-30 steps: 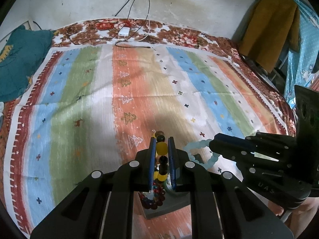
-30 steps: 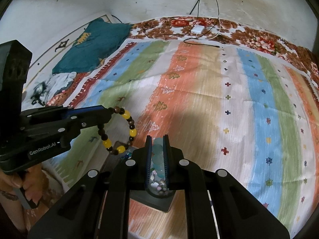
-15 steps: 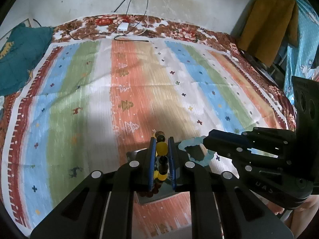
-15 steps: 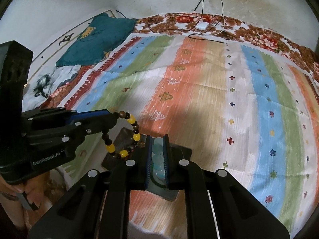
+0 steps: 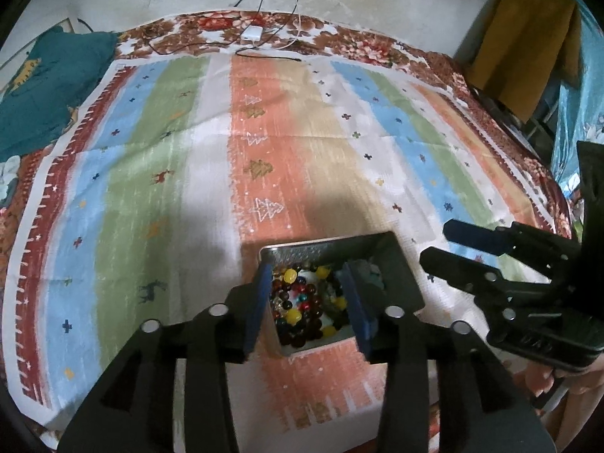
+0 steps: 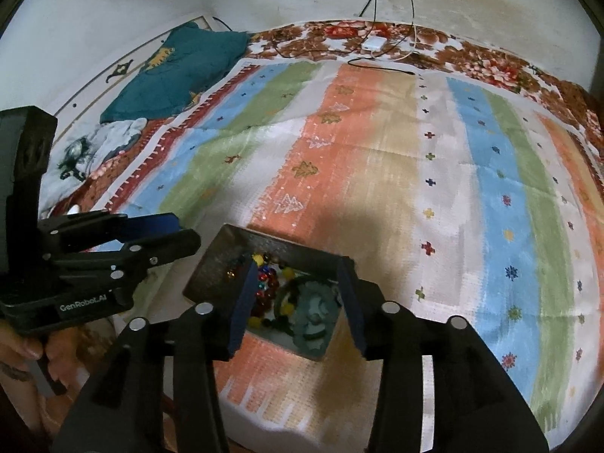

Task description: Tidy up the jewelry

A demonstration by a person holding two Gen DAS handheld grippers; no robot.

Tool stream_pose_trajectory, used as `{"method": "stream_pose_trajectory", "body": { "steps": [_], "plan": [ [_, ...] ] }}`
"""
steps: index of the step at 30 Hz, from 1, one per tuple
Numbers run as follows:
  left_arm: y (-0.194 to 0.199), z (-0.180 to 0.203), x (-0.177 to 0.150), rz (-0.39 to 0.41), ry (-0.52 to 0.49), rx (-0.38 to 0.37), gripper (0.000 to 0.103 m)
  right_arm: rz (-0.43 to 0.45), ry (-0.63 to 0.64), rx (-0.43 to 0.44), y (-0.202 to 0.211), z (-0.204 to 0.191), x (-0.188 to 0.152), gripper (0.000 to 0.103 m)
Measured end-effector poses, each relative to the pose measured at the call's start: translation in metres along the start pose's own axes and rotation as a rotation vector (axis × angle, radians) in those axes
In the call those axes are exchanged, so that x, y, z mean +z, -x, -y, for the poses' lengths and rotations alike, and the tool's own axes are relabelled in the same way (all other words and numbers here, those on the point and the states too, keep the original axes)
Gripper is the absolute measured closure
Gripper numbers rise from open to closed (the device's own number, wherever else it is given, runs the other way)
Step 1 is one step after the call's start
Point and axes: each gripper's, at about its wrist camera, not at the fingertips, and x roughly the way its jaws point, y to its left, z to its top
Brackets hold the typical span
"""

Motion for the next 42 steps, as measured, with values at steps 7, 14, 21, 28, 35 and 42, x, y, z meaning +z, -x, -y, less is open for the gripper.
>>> {"method": "stream_pose_trajectory", "body": {
  "steps": [7,14,21,28,35,42],
  "plan": [
    [0.003,0.003,-0.013,-0.002,-0.022,0.002,0.043,0.01,-0.008,-0.004,0.006,0.002,-0.012,0.043],
    [0.009,0.004,-0.025,0.022,-0.033,0.002,0.024,0.019,0.0,-0.05,0.012,0.0,-0.026,0.033],
    [0.015,0.005,-0.035,0.041,-0.047,0.02,0.014,0.027,-0.017,-0.034,0.018,0.002,-0.039,0.019],
    [0.02,0.012,-0.048,0.066,-0.083,0.045,0.006,0.062,-0.02,-0.033,0.027,-0.002,-0.051,0.012],
    [0.024,0.014,-0.057,0.09,-0.099,0.098,0.006,0.103,-0.014,-0.034,0.036,-0.006,-0.06,0.006],
    [0.03,0.018,-0.062,0.13,-0.116,0.122,0.006,0.142,0.001,-0.038,0.043,-0.01,-0.068,0.006]
  ]
}}
